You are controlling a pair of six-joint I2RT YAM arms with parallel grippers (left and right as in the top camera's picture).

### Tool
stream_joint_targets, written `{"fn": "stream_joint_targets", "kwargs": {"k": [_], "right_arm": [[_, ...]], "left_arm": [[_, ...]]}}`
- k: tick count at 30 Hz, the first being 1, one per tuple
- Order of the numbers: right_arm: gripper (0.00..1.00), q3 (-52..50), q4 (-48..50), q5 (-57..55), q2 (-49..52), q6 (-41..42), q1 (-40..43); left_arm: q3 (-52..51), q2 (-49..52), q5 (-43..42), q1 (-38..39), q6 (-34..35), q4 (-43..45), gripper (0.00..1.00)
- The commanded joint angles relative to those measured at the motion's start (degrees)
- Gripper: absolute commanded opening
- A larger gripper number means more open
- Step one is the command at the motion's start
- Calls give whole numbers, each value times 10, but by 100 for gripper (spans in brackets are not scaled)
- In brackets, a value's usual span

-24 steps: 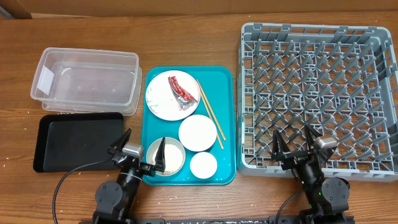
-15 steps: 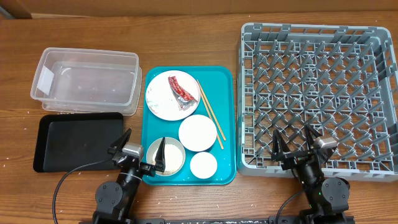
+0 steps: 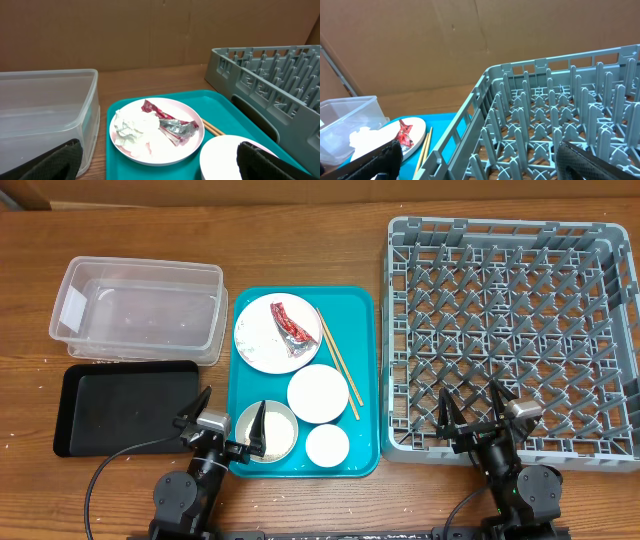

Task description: Sort waste into correct bins and load items into the dishwasher

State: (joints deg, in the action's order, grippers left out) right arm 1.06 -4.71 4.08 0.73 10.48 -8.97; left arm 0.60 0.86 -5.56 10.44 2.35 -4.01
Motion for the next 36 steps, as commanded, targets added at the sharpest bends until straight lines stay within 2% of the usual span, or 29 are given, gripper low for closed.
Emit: {"fn": "stream_joint_targets", "kwargs": {"k": [1,30,31,33,36], "right_arm": [[100,-6,4,-1,-6,0,4],[100,-6,4,-1,-6,0,4],[100,-6,6,-11,-6,-7,4],[100,-6,11,-55,-6,-9,4],[100,-6,12,-55,-6,-9,4]], "left_arm": [[-3,-5,2,-3,-11,0,100],[-3,-5,3,-3,-12,0,100],[-3,-5,45,-3,-55,0,100],[-3,-5,105,-3,-93,8,100],[-3,-5,115,-3,-95,12,100]]}}
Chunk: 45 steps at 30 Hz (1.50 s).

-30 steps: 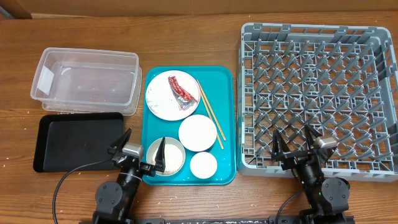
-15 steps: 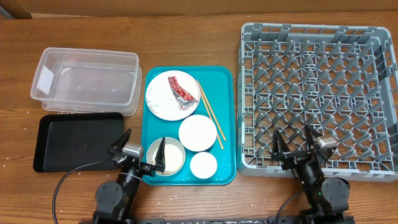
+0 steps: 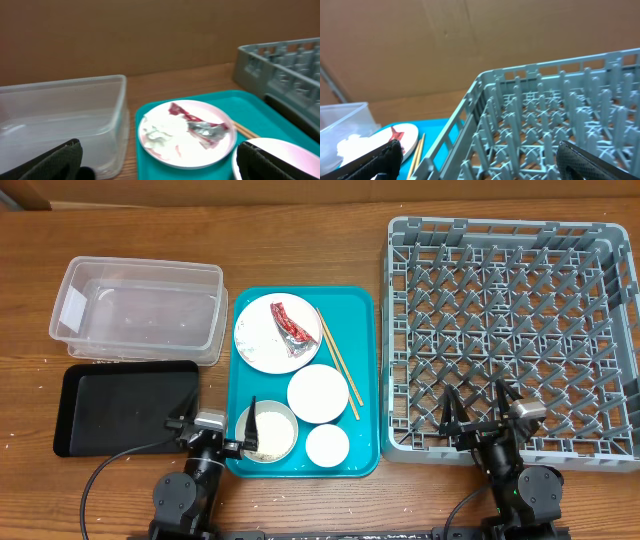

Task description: Sort waste into correct bins and load items into the dishwasher

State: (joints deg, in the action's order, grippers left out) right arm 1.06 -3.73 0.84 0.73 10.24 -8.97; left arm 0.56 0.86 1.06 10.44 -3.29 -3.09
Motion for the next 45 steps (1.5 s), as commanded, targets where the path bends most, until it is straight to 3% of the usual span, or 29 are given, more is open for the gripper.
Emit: {"fn": "stream_joint_targets", "kwargs": {"k": [1,4,9,14,16,20,23,26,32,35,38,42,45], "right_arm": [[100,-6,5,-14,-6,4,4],[100,-6,14,39,-6,41,4],[100,10,86,187,-6,111,4],[100,132,12,183,14,89,4],[100,209,-51,176,50,54,4],[100,430,-261,143,205,43,4],[100,554,-389,138,313,43,4],[100,639,-442,172,389,43,4],[100,661,-447,258,426,47,4],[100,661,-449,258,426,50,4],[100,661,-456,258,426,50,4],[100,661,-476,258,427,50,4],[100,661,-495,258,434,50,4]], "left_arm": [[-3,-5,48,-3,-37,3,100],[-3,-5,34,-3,-33,-7,100],[4,-5,-109,-3,77,24,100],[103,3,-127,-3,132,32,100],[171,35,-130,-3,132,-26,100],[349,182,-136,-3,132,-239,100],[490,320,-189,-3,131,-377,100],[606,431,-258,-3,132,-485,100],[633,546,-401,3,175,-509,100],[633,615,-338,58,173,-566,80],[626,698,-184,168,226,-597,68],[622,772,-81,258,271,-594,70],[622,828,-55,287,277,-580,70]]}}
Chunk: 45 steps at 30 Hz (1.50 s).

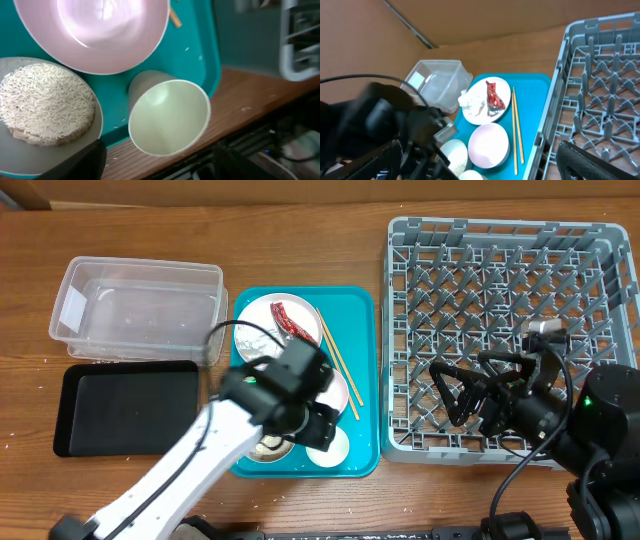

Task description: Sort waste into correct bins and load items into the dishwasher

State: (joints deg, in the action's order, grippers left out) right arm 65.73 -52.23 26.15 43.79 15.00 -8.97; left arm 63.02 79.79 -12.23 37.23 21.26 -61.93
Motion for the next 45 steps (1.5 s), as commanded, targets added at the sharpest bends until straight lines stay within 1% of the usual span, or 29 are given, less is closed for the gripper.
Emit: {"fn": "stream_joint_targets", "kwargs": {"k": [1,4,5,6,7,8,9,12,13,15,17,18,19,21,22,23,24,25,26,27,30,31,33,36,39,40,41,45], "right_arm": [[100,14,-17,5,9,2,4],[100,14,-35,5,32,2,4],[100,14,-35,5,37,2,4],[100,14,-36,5,42,2,4],[100,14,-37,6,47,2,4],[100,14,-38,6,49,2,4],[100,14,-41,5,51,2,4],[100,14,-37,6,51,2,4],[100,14,-36,6,51,7,4],[100,14,-37,7,53,34,4],[100,14,-38,29,59,35,3],[100,14,-36,57,65,34,3],[98,14,-35,74,70,34,3],[94,13,-18,130,95,19,-7],[93,12,-3,158,111,6,-20],[93,12,28,217,141,-22,-50],[93,12,54,249,160,-33,-71],[93,12,69,257,171,-33,-81],[93,12,111,278,193,-33,-102],[93,12,128,294,200,-33,-107],[93,12,225,394,226,-32,-130],[91,12,273,417,237,-20,-150],[91,12,312,415,249,1,-174],[87,12,330,408,257,9,-193],[79,12,336,394,258,16,-197],[79,12,341,393,258,16,-197],[81,12,351,393,258,16,-197],[79,12,365,393,258,29,-197]], "left_arm": [[-3,62,78,22,32,9,68],[-3,118,77,22,30,9,57],[-3,127,78,22,29,9,54],[-3,136,77,22,29,9,49],[-3,149,77,22,30,9,37],[-3,154,72,22,30,5,17],[-1,148,45,17,30,-1,4],[26,115,16,-4,26,-34,4],[42,95,0,-18,15,-52,4],[71,62,-55,-51,-26,-73,4],[102,30,-129,-96,-67,-87,4],[123,10,-195,-138,-97,-88,4],[133,-1,-239,-168,-113,-87,4],[148,-18,-370,-248,-153,-80,4],[149,-20,-430,-281,-173,-78,4],[149,-16,-517,-324,-204,-83,4],[149,-15,-546,-336,-216,-87,4],[149,-13,-588,-351,-230,-93,4],[149,-13,-635,-362,-241,-98,4],[149,-13,-651,-363,-243,-99,4],[149,-13,-680,-362,-243,-101,4],[149,-13,-688,-362,-243,-100,4],[149,-13,-690,-362,-243,-100,4],[149,-13,-688,-361,-243,-100,4],[149,-13,-686,-361,-243,-101,4],[149,-13,-686,-360,-243,-101,4],[149,-13,-684,-356,-243,-103,4],[149,-13,-681,-342,-243,-102,4]]}}
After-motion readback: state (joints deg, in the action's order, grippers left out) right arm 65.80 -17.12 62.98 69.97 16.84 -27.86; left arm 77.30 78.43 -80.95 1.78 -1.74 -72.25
